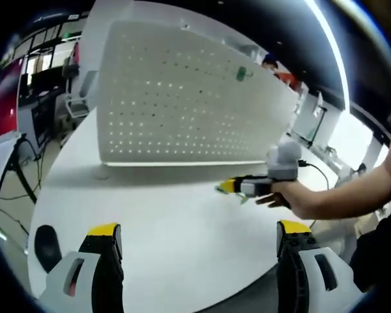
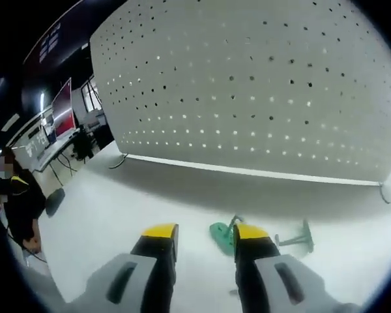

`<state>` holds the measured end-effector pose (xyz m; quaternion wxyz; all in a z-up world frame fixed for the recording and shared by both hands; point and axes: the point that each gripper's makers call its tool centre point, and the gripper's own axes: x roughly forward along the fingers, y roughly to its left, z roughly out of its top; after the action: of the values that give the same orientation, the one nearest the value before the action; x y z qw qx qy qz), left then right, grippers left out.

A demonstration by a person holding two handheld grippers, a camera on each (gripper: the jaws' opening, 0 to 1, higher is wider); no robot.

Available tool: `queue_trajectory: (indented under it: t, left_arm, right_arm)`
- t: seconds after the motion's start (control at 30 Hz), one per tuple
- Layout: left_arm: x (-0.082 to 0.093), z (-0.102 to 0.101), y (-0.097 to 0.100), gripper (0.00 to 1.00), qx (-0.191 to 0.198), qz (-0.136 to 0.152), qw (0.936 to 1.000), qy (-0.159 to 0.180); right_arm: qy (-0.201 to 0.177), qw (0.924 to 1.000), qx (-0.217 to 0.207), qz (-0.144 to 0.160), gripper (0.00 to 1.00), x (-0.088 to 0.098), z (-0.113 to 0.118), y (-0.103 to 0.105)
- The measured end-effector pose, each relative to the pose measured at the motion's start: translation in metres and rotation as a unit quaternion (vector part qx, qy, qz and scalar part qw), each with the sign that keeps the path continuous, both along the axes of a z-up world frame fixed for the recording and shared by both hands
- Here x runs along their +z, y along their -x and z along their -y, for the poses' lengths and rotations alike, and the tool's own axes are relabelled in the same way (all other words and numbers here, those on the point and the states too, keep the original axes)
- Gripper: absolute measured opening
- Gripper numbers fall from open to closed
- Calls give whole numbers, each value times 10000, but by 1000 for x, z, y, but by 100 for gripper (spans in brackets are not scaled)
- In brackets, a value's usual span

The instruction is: Insert the hook assembly into the mounting plate slot until the hook locks in place.

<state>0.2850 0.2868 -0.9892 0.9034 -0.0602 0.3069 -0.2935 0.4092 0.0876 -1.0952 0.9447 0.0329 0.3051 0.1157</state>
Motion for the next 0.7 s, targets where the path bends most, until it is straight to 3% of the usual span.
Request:
queue_trajectory:
  t: [0.27,0.7]
  left_arm:
    - [-2,-1,-3,100,28,-37,10000,25]
    - [-5,-5,-6,100,81,-85,9999,40]
  right_arm:
    - [10,9998,-106,-183,30,-9,5,-14]
    - [74,9989,-455,-41,28,0,24,-19]
